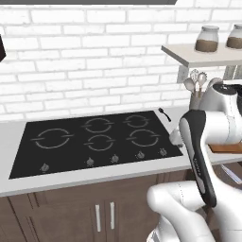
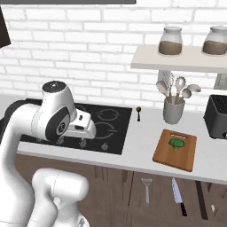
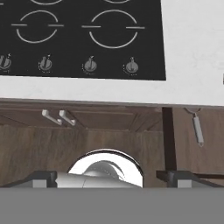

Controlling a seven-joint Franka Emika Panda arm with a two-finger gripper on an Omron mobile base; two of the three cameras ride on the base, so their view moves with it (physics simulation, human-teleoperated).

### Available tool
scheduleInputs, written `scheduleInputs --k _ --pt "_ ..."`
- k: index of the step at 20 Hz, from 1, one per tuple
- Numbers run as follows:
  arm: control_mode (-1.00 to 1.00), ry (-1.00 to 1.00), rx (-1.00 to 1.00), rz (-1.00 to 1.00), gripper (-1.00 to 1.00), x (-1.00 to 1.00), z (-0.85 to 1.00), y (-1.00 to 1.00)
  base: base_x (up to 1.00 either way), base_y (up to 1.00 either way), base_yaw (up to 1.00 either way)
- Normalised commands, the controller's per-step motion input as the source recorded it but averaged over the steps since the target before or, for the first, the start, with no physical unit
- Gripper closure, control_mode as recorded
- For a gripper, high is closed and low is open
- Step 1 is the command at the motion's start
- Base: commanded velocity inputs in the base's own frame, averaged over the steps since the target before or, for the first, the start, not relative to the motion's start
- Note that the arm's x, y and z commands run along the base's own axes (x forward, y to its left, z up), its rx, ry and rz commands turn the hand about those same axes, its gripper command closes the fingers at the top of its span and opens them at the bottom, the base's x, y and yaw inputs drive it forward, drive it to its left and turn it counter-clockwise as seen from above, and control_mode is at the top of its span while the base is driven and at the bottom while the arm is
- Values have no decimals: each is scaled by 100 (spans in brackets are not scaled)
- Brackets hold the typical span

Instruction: Place the appropriate cutting tool for cutting the broccoli skin on the cutting board.

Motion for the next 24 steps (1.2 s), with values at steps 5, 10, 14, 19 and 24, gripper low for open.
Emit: scheduleInputs --k 5,10,14,19,24 --pt "-100 0 0 0 -100 1 0 -20 0 0 0" --pt "-100 0 1 3 -100 0 0 -70 0 0 0" --pt "-100 0 3 5 -100 0 0 -84 0 0 0" --pt "-100 0 4 4 -100 0 0 -84 0 0 0" --pt "-100 0 2 4 -100 0 -2 -80 0 0 0"
